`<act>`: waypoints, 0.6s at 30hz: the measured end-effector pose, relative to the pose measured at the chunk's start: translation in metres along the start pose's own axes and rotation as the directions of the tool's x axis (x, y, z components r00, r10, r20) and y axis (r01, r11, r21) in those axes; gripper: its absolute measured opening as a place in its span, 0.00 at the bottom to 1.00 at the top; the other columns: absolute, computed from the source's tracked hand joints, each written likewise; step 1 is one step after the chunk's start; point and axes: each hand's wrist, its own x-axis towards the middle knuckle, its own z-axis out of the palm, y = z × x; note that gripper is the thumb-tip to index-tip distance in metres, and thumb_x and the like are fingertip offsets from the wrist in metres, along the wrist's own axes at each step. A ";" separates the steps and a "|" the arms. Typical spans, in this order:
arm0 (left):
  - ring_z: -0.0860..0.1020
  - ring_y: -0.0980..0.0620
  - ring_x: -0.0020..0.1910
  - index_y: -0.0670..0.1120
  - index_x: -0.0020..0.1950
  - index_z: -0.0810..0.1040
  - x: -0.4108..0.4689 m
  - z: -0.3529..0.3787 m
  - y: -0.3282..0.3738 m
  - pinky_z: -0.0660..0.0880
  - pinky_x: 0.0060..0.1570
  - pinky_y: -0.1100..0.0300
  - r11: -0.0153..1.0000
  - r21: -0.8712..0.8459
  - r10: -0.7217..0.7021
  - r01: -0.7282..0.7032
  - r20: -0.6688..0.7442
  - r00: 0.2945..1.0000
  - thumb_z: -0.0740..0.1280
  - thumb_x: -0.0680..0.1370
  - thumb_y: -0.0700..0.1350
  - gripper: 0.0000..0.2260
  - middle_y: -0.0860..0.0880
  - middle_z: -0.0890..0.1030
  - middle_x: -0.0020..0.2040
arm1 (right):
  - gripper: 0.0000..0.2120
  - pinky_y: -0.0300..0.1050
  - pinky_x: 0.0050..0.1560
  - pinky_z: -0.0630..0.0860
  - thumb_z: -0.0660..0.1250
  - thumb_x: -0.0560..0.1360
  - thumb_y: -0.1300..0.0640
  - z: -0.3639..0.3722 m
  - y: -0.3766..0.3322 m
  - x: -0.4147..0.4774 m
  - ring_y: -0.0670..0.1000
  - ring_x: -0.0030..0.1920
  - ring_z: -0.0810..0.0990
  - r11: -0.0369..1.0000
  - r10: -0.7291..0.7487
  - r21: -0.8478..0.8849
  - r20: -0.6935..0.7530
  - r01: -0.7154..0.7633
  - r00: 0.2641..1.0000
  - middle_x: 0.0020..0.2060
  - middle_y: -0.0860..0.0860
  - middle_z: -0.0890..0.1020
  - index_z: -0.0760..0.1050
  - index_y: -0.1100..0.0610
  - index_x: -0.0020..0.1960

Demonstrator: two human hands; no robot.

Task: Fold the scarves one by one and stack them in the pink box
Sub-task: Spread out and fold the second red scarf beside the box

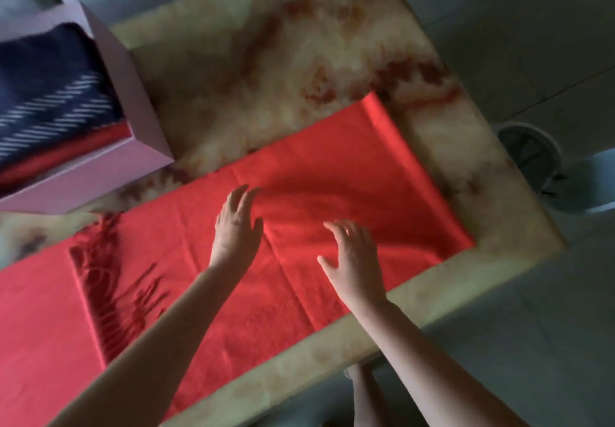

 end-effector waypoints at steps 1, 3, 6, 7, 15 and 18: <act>0.67 0.39 0.69 0.44 0.71 0.69 -0.022 0.000 -0.014 0.66 0.66 0.42 0.998 0.061 0.008 -0.011 0.058 0.998 0.67 0.71 0.38 0.27 0.40 0.67 0.71 | 0.27 0.52 0.59 0.74 0.78 0.62 0.57 0.010 -0.006 -0.006 0.59 0.57 0.77 0.998 -0.033 -0.048 0.065 0.036 0.997 0.57 0.55 0.78 0.76 0.56 0.60; 0.57 0.44 0.75 0.47 0.75 0.60 -0.067 0.001 -0.041 0.60 0.68 0.37 0.981 0.192 -0.025 0.000 0.130 0.991 0.68 0.74 0.43 0.31 0.44 0.57 0.77 | 0.31 0.55 0.59 0.76 0.79 0.61 0.55 0.026 -0.017 -0.022 0.61 0.60 0.76 0.987 -0.080 -0.128 0.163 0.102 0.983 0.64 0.58 0.75 0.75 0.57 0.63; 0.44 0.52 0.76 0.55 0.77 0.50 -0.126 -0.008 -0.075 0.52 0.68 0.33 0.954 0.243 -0.201 0.178 0.073 0.977 0.65 0.77 0.50 0.34 0.51 0.47 0.78 | 0.36 0.56 0.61 0.73 0.79 0.59 0.56 0.039 -0.028 -0.048 0.59 0.66 0.70 0.966 -0.131 -0.186 0.249 0.180 0.960 0.68 0.59 0.71 0.73 0.55 0.66; 0.42 0.52 0.76 0.56 0.77 0.47 -0.142 -0.013 -0.082 0.51 0.68 0.33 0.940 0.230 -0.273 0.254 0.055 0.960 0.63 0.78 0.51 0.33 0.52 0.45 0.78 | 0.36 0.56 0.61 0.73 0.79 0.59 0.56 0.042 -0.033 -0.054 0.58 0.66 0.68 0.961 -0.145 -0.189 0.272 0.200 0.951 0.68 0.59 0.72 0.73 0.55 0.66; 0.55 0.44 0.75 0.54 0.77 0.53 -0.219 -0.040 -0.120 0.50 0.71 0.38 0.747 0.132 -0.648 0.652 -0.071 0.758 0.67 0.76 0.49 0.33 0.45 0.58 0.76 | 0.15 0.46 0.65 0.66 0.67 0.72 0.63 0.068 -0.121 -0.042 0.57 0.62 0.74 0.964 -0.223 -0.031 0.445 0.263 0.867 0.61 0.54 0.77 0.78 0.57 0.58; 0.58 0.41 0.73 0.53 0.74 0.64 -0.232 -0.043 -0.127 0.59 0.67 0.36 0.715 0.035 -0.688 0.698 -0.140 0.712 0.72 0.72 0.46 0.32 0.42 0.61 0.74 | 0.15 0.42 0.66 0.61 0.62 0.76 0.61 0.085 -0.168 -0.022 0.54 0.63 0.71 0.937 -0.296 -0.008 0.512 0.348 0.807 0.61 0.52 0.76 0.75 0.57 0.62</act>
